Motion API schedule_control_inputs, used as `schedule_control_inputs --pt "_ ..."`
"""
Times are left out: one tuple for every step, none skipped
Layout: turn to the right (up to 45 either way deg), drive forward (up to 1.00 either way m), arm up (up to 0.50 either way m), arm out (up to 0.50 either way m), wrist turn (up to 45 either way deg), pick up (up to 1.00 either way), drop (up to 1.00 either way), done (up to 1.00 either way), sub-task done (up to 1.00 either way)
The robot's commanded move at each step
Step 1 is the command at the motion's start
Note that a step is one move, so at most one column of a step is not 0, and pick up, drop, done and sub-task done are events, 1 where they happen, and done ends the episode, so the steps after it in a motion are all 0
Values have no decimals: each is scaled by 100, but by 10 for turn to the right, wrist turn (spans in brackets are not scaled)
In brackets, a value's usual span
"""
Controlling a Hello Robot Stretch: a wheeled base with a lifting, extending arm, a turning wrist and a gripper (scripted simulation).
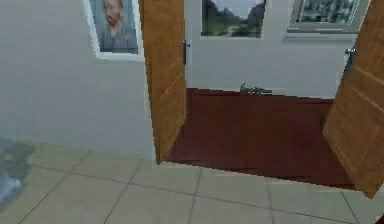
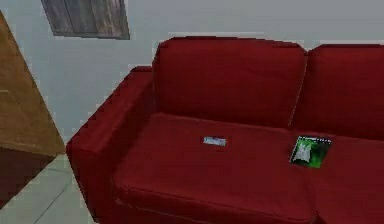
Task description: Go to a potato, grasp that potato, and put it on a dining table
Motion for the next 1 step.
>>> schedule_control_inputs --pt "0 100 0 0 0 0 0 0 0"
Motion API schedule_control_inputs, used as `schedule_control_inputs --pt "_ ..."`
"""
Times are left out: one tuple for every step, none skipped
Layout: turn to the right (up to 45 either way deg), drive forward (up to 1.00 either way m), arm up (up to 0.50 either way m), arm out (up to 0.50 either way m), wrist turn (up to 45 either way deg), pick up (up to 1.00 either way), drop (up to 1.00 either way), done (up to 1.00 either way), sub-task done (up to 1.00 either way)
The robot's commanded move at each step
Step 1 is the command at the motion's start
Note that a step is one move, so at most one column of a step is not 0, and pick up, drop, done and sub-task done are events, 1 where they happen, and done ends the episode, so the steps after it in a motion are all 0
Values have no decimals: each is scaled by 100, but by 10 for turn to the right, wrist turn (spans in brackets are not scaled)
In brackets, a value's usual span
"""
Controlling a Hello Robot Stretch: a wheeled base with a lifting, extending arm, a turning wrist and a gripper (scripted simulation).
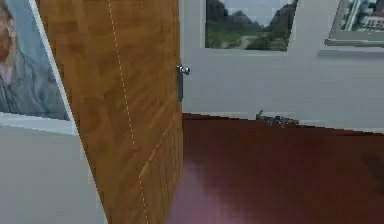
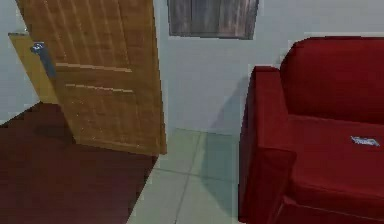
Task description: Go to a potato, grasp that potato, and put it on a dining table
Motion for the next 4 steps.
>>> schedule_control_inputs --pt "180 0 0 0 0 0 0 0 0" --pt "0 5 0 0 0 0 0 0 0" --pt "450 0 0 0 0 0 0 0 0" --pt "270 0 0 0 0 0 0 0 0"
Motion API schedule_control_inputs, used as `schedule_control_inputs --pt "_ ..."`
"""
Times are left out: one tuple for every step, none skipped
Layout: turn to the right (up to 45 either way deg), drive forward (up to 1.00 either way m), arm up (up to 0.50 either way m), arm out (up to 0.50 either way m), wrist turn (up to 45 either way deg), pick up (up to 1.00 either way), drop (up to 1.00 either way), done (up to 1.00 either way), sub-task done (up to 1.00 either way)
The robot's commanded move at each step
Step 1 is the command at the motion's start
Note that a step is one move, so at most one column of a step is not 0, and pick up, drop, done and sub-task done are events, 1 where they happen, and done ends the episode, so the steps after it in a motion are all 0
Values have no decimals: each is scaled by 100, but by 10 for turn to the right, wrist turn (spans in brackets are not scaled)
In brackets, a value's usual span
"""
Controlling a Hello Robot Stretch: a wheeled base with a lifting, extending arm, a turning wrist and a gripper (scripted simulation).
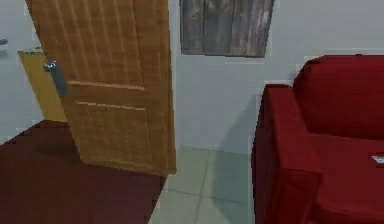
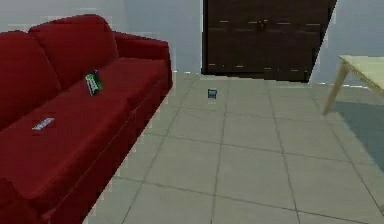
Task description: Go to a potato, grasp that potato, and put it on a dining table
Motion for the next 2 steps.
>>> schedule_control_inputs --pt "0 30 0 0 0 0 0 0 0" --pt "-450 0 0 0 0 0 0 0 0"
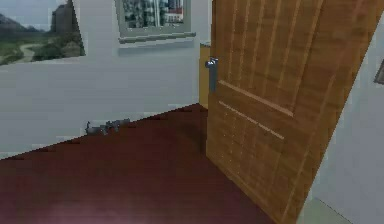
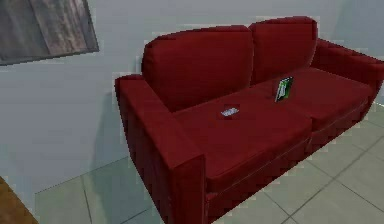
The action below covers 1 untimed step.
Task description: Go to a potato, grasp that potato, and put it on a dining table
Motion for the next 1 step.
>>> schedule_control_inputs --pt "-90 0 0 0 0 0 0 0 0"
